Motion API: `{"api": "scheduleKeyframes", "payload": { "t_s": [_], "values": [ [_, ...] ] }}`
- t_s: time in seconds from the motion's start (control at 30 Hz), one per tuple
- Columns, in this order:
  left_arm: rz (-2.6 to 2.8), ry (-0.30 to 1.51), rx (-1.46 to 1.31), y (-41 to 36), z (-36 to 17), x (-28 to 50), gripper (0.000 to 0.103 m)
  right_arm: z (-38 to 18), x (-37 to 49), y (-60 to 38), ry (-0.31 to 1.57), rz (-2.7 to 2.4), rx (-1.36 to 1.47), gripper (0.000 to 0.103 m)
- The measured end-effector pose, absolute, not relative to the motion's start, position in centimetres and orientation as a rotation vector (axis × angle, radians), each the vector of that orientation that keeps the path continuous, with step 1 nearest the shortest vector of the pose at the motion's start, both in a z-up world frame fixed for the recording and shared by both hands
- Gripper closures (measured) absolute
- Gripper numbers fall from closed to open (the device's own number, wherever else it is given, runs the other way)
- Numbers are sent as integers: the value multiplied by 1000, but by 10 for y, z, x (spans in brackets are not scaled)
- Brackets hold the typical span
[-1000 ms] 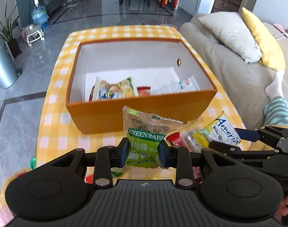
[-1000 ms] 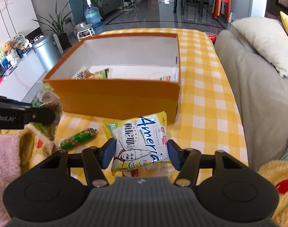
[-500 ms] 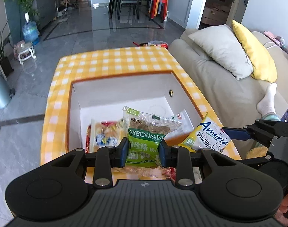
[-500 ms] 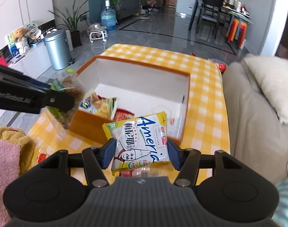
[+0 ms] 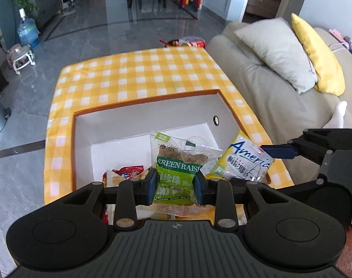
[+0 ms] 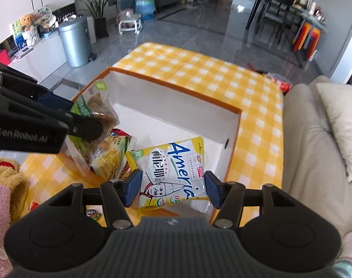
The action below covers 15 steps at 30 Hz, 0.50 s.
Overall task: Organize snacks
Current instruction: 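Carry both packets over the orange box and open both grippers inside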
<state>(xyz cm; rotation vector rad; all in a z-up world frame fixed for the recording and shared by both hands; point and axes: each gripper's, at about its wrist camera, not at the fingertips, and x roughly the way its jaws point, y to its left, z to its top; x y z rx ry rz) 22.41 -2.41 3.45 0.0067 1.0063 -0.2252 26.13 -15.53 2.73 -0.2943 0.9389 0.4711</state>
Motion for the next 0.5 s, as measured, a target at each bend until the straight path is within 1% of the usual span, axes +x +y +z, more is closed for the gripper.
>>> {"api": "scheduleKeyframes", "payload": {
  "t_s": [0.13, 0.23, 0.5],
  "values": [
    [-242, 1066, 1, -25, 23, 247, 67, 15, 286, -151, 1012, 506, -295, 46],
    [-233, 1101, 28, -28, 12, 261, 67, 2, 297, -144, 1037, 499, -361, 46],
    [-269, 1197, 3, -32, -18, 284, 67, -28, 322, -133, 1150, 553, -378, 46]
  ]
}}
